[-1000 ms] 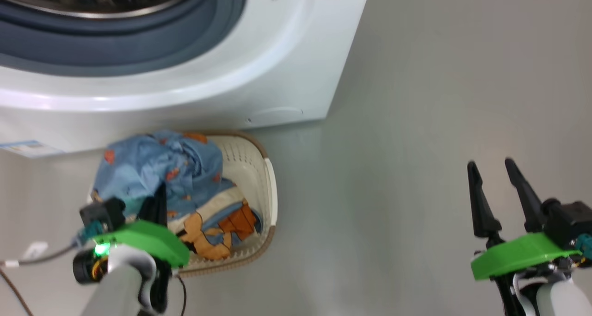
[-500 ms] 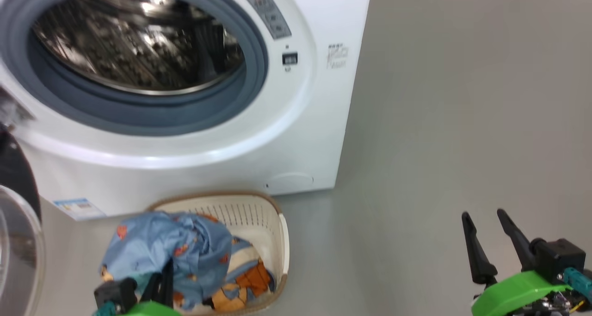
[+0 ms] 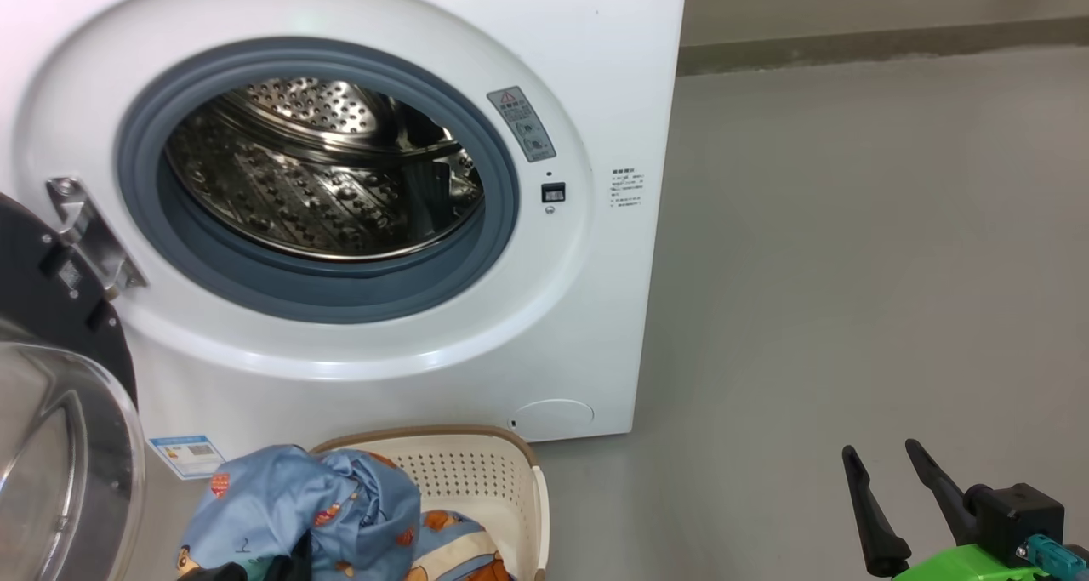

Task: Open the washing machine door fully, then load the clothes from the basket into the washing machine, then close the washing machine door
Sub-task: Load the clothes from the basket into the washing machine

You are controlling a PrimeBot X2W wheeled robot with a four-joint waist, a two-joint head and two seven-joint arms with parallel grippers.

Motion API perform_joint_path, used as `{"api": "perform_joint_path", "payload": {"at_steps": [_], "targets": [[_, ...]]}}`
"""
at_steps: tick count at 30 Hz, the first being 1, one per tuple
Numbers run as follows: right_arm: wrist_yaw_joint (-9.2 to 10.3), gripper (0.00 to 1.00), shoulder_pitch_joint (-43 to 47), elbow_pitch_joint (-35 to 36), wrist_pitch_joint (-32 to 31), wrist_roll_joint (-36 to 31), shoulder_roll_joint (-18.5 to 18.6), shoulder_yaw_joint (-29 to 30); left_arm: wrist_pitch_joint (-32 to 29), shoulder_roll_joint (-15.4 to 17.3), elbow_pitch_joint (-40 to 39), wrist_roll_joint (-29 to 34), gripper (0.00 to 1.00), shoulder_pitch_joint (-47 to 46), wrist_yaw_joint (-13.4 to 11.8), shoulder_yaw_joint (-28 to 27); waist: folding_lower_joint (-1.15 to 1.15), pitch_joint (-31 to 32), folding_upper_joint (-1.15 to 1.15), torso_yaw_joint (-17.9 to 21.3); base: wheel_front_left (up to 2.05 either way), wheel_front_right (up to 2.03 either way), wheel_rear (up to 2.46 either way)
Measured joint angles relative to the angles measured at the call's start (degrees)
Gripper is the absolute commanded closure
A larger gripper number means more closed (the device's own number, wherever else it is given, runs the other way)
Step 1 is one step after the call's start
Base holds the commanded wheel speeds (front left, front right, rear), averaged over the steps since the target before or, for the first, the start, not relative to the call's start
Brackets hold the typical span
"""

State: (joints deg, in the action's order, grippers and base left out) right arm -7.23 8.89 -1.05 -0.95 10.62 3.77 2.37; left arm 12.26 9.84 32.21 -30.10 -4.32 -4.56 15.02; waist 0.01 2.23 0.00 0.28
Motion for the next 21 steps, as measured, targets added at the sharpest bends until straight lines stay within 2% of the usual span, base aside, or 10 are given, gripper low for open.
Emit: {"api": "perform_joint_path", "payload": {"at_steps": [12, 21], "targets": [[0.0, 0.0, 0.7, 0.2, -0.1, 0.4, -0.1, -0.1, -1.3, 0.4, -4.1, 0.0, 1.0, 1.3, -1.6, 0.7, -0.01, 0.5, 0.0, -0.5, 0.0, 0.0, 0.0], [0.0, 0.0, 0.7, 0.2, -0.1, 0.4, -0.1, -0.2, -1.7, 0.9, -4.6, -0.2, 1.0, 1.3, -1.7, 0.8, -0.01, 0.5, 0.0, -0.7, 0.0, 0.0, 0.0]]}}
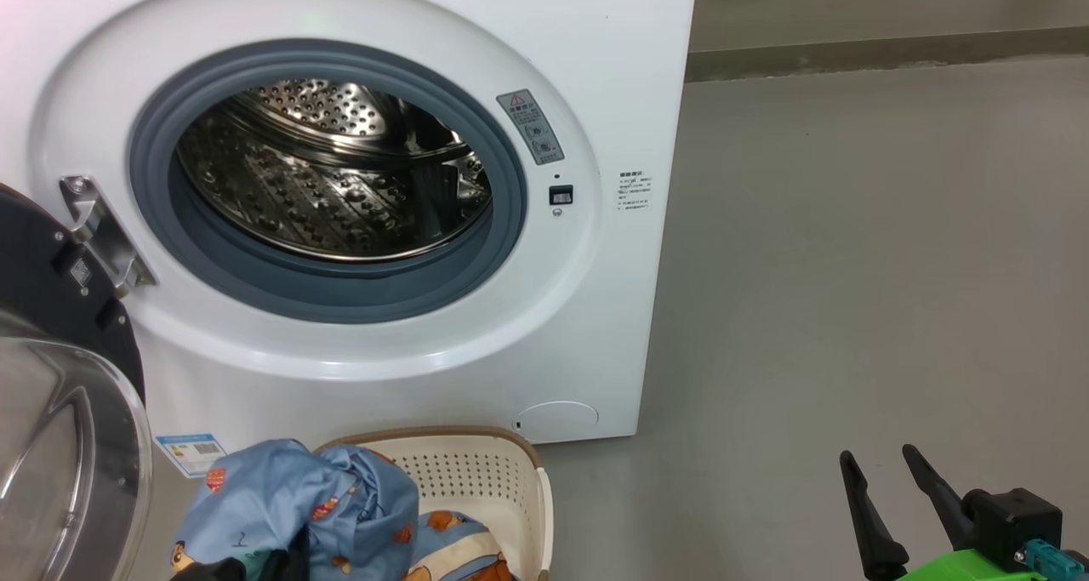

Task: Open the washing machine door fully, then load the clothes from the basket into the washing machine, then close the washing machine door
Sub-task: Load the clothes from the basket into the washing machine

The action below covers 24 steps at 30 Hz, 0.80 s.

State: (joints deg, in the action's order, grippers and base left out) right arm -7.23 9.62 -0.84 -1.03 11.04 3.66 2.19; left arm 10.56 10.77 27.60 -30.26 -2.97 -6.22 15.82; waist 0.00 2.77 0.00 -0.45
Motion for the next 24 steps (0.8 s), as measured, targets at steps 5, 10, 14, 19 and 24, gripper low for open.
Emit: {"api": "perform_joint_path", "payload": {"at_steps": [5, 10, 14, 19, 24], "targets": [[0.0, 0.0, 0.0, 0.0, 0.0, 0.1, -0.1, -0.3, -0.5, 0.0, -0.4, -0.3, 1.0, 0.0, -0.4, 0.2, 0.0, -0.3, 0.0, 0.2, 0.0, 0.0, 0.0], [0.0, 0.0, 0.0, 0.1, 0.0, 0.1, -0.1, -0.6, -1.6, 0.1, -0.7, -0.4, 1.0, -0.1, -0.4, 0.6, 0.0, -1.0, 0.0, 0.6, 0.0, 0.0, 0.0], [0.0, 0.0, -0.1, 0.0, 0.0, 0.1, -0.2, -1.1, -4.1, 0.1, -0.5, -1.8, 1.0, -0.8, -0.3, 0.8, -0.01, -1.9, 0.0, 1.2, 0.0, 0.0, 0.0], [0.0, 0.0, -0.9, 0.0, 0.1, 0.2, -0.3, -2.1, -6.0, 0.7, 1.2, -2.2, 1.0, -4.7, 0.2, 0.7, 0.0, -3.2, 0.0, 2.6, 0.0, 0.0, 0.0], [0.0, 0.0, -2.7, 0.1, 0.7, 0.5, -0.5, -2.7, -7.8, 1.7, 3.8, -2.5, 1.0, -10.8, 0.5, 0.4, 0.0, -5.6, 0.0, 4.1, 0.0, 0.0, 0.0]]}}
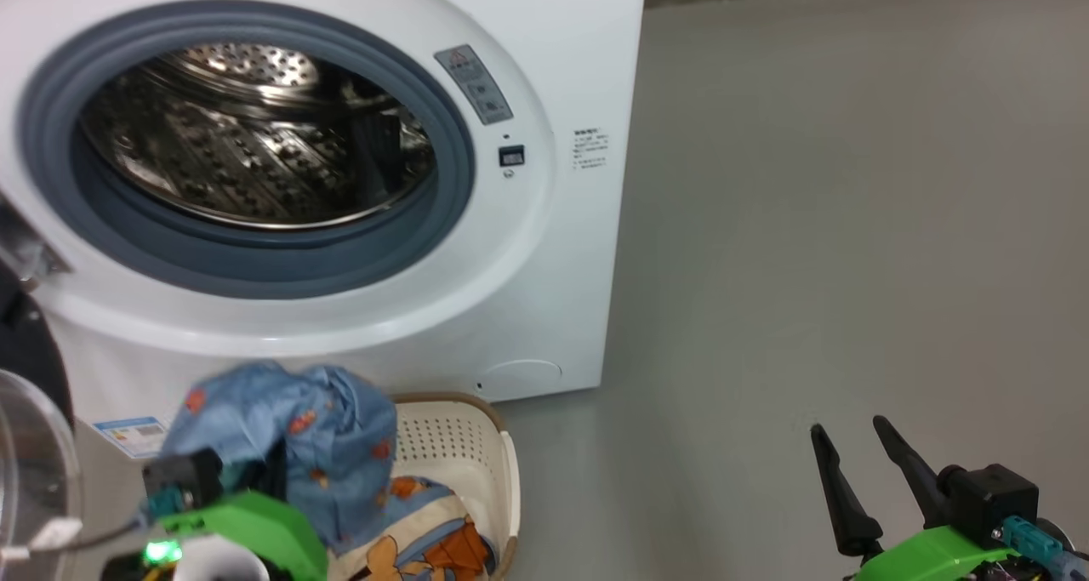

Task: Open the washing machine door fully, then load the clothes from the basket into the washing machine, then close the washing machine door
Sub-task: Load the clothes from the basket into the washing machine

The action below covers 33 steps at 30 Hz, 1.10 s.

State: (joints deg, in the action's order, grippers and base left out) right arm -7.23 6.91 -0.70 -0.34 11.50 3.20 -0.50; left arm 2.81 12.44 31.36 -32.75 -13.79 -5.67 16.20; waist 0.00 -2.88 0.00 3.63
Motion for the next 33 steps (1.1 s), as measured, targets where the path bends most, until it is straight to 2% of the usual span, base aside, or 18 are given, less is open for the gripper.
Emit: {"api": "perform_joint_path", "payload": {"at_steps": [9, 18, 27, 33], "targets": [[0.0, 0.0, -3.8, -0.6, 2.2, 1.2, -0.7, -1.4, -5.4, 3.2, 5.6, -0.6, 1.0, -13.1, 2.4, -0.8, -0.01, -5.8, 0.0, 3.5, 0.0, 0.0, 0.0], [0.0, 0.0, -7.9, -3.1, 5.8, 3.3, -0.8, -3.7, -13.8, 7.1, 11.1, -1.5, 1.0, -26.5, 4.1, -1.6, -0.01, -12.3, 0.0, 7.6, 0.0, 0.0, 0.0], [0.0, 0.0, -12.3, -6.6, 10.0, 6.7, -0.8, -6.9, -19.6, 11.1, 13.0, -1.6, 1.0, -38.7, 4.5, -2.1, -0.01, -19.0, 0.0, 10.4, 0.0, 0.0, 0.0], [0.0, 0.0, -15.7, -8.7, 12.1, 8.7, -0.8, -8.9, -21.0, 14.6, 13.4, -0.5, 1.0, -45.7, 4.8, -2.0, -0.01, -23.7, 0.0, 12.2, 0.0, 0.0, 0.0]]}}
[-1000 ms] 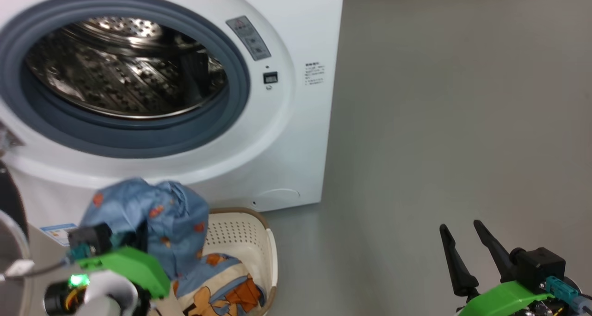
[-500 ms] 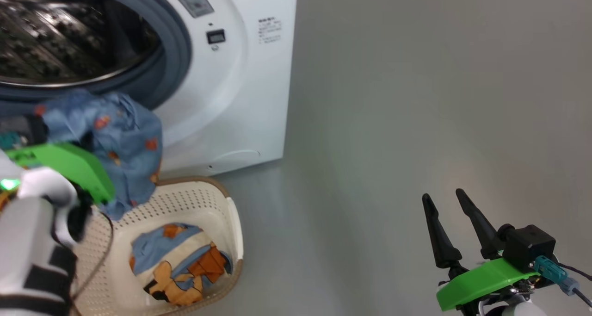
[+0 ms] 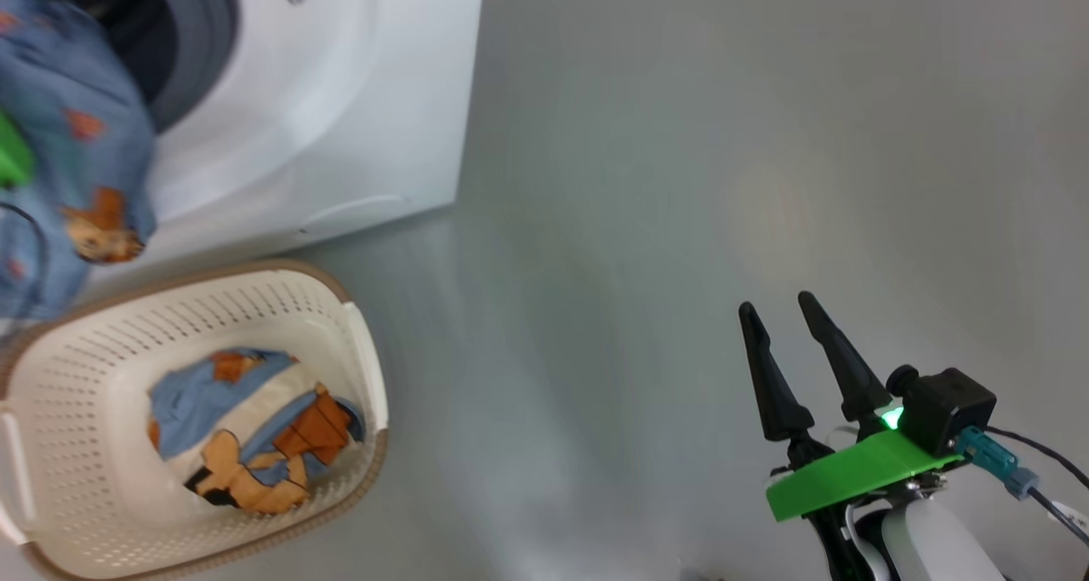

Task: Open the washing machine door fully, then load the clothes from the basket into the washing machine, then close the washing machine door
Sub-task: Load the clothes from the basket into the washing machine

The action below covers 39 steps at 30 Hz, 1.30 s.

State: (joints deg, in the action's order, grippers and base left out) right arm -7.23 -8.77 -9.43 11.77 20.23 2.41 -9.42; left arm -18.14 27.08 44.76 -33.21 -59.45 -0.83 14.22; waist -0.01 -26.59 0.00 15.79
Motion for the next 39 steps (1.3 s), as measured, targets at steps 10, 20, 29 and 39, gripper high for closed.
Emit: {"api": "perform_joint_path", "payload": {"at_steps": [10, 20, 29, 39], "targets": [[0.0, 0.0, -3.1, -2.2, 1.8, 1.1, 0.0, -1.4, 9.0, 4.4, 0.1, 1.2, 1.0, -9.2, 1.4, -1.9, 0.0, -6.7, 0.0, 1.8, 0.0, 0.0, 0.0], [0.0, 0.0, -4.1, -3.0, 2.4, 3.4, 0.0, -2.1, 19.4, 8.2, 0.2, 7.1, 1.0, -19.3, 1.6, -0.7, 0.0, -10.4, 0.0, 2.6, 0.0, 0.0, 0.0], [0.0, 0.0, -5.4, -3.7, 2.5, 4.4, 0.0, -2.9, 24.1, 8.1, 7.5, 8.0, 1.0, -21.9, -0.2, -0.7, 0.01, -11.5, 0.0, 2.6, 0.0, 0.0, 0.0], [0.0, 0.0, -6.4, -4.1, 2.5, 4.4, 0.0, -1.9, 22.2, 6.0, 14.3, 6.1, 0.0, -21.9, 0.4, -0.9, 0.01, -11.0, 0.0, 1.4, 0.0, 0.0, 0.0]]}}
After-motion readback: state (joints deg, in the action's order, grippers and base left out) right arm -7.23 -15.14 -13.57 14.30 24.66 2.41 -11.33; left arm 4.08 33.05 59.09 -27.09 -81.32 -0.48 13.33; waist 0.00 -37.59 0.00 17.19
